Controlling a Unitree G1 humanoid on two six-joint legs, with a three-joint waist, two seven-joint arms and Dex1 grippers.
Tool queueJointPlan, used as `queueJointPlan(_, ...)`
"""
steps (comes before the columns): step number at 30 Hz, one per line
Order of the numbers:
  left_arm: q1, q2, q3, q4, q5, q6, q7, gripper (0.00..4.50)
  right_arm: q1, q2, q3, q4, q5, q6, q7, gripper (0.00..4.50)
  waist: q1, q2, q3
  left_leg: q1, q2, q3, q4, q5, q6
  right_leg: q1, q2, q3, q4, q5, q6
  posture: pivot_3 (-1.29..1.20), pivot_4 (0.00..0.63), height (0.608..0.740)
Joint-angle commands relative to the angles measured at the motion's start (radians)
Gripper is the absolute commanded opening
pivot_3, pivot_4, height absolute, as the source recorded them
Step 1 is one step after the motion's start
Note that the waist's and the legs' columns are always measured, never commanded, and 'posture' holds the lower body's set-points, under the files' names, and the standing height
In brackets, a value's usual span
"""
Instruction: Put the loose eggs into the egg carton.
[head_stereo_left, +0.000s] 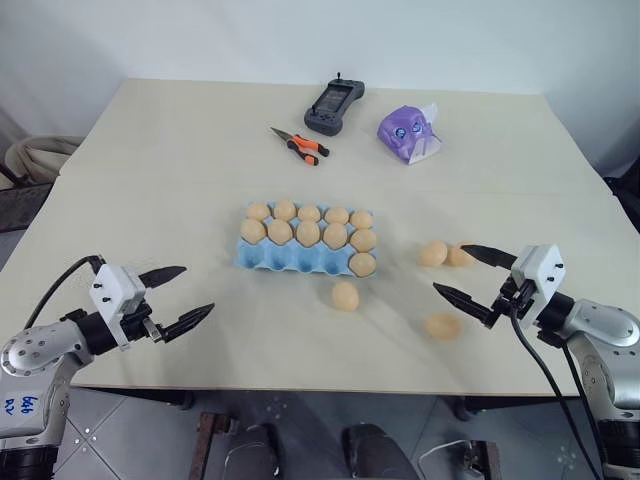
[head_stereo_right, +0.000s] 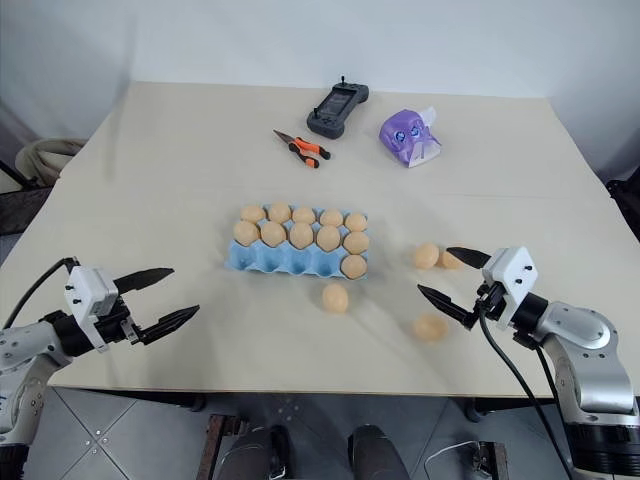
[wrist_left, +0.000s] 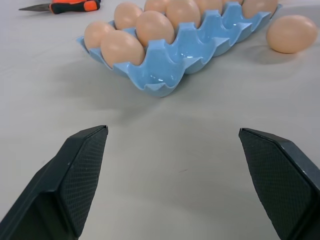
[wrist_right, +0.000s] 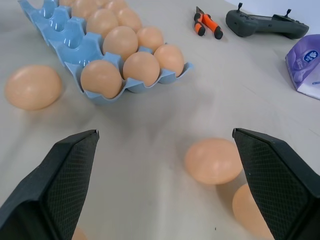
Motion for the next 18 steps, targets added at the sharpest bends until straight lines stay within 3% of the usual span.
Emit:
queueJointPlan(1, -0.008, 0.016, 0.003, 0.012, 0.026, -0.042, -0.007, 4.47, -0.013, 0.000, -0.009, -0.013, 0.011, -0.014, 0.002, 4.50, 0.000, 0.000, 0.000, 0.000, 0.000, 0.000, 0.000, 0.000, 0.000, 0.000, 0.000, 0.000, 0.000, 0.000, 0.000, 0.00, 0.150, 0.740)
queueJointPlan(7, -0.091, -0.007, -0.081, -0.013, -0.001, -0.020, -0.042, 4.47, 0.056, -0.023, -0.095, -0.068, 0.038, -0.008, -0.012, 4.50, 0.007, 0.000, 0.000, 0.000, -0.001, -0.001, 0.000, 0.000, 0.000, 0.000, 0.000, -0.001, 0.001, 0.000, 0.000, 0.00, 0.150, 0.740)
queueJointPlan(18, -0.223, -0.053, -0.242, 0.008, 0.010, -0.014, -0.117, 4.47, 0.457, -0.028, -0.336, -0.188, 0.076, 0.009, 0.031, 4.50, 0.027, 0.000, 0.000, 0.000, -0.002, 0.000, 0.000, 0.000, 0.001, 0.001, 0.002, 0.000, 0.000, 0.000, 0.000, 0.00, 0.150, 0.740)
